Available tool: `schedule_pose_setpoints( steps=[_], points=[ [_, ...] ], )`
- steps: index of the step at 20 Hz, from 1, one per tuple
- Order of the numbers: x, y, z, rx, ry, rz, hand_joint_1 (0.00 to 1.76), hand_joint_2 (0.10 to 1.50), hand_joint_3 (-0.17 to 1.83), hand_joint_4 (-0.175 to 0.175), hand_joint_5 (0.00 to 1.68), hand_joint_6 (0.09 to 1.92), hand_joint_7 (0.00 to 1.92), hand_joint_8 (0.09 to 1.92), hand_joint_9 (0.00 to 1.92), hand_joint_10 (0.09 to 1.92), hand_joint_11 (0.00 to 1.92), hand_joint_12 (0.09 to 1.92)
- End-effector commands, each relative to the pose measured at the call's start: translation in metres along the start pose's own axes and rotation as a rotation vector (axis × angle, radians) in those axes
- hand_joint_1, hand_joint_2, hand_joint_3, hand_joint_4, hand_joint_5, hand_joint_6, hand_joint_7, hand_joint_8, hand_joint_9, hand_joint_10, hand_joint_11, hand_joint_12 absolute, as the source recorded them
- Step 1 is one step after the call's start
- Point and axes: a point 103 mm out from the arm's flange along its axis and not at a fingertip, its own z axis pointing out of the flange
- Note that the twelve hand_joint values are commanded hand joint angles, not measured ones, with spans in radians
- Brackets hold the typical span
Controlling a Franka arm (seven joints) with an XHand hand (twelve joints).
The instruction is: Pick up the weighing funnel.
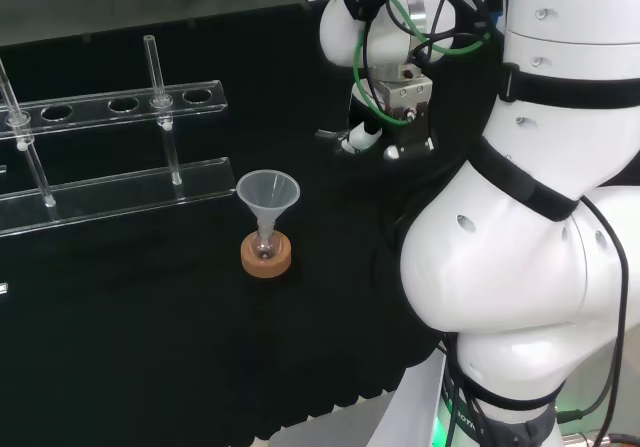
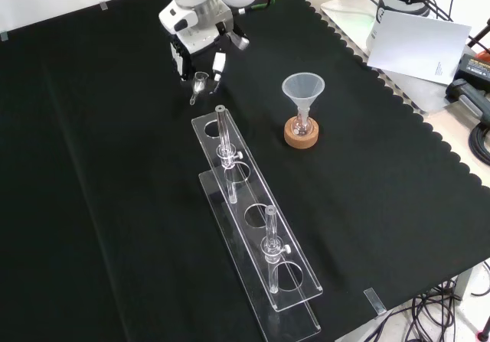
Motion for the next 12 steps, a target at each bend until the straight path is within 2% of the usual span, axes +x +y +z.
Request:
schedule_pose_setpoints(
  steps=[1, 12],
  points=[
    [0.006, -0.025, -0.03, 0.007, -0.01, -0.056, 1.22, 0.81, 0.29, -0.175, 1.44, 0.22, 1.51, 0.28, 1.6, 0.09, 1.35, 0.63],
    [0.007, -0.053, -0.075, -0.041, -0.023, -0.109, 1.22, 0.8, 0.3, -0.175, 1.44, 0.22, 1.51, 0.27, 1.61, 0.09, 1.37, 0.63]
  ],
)
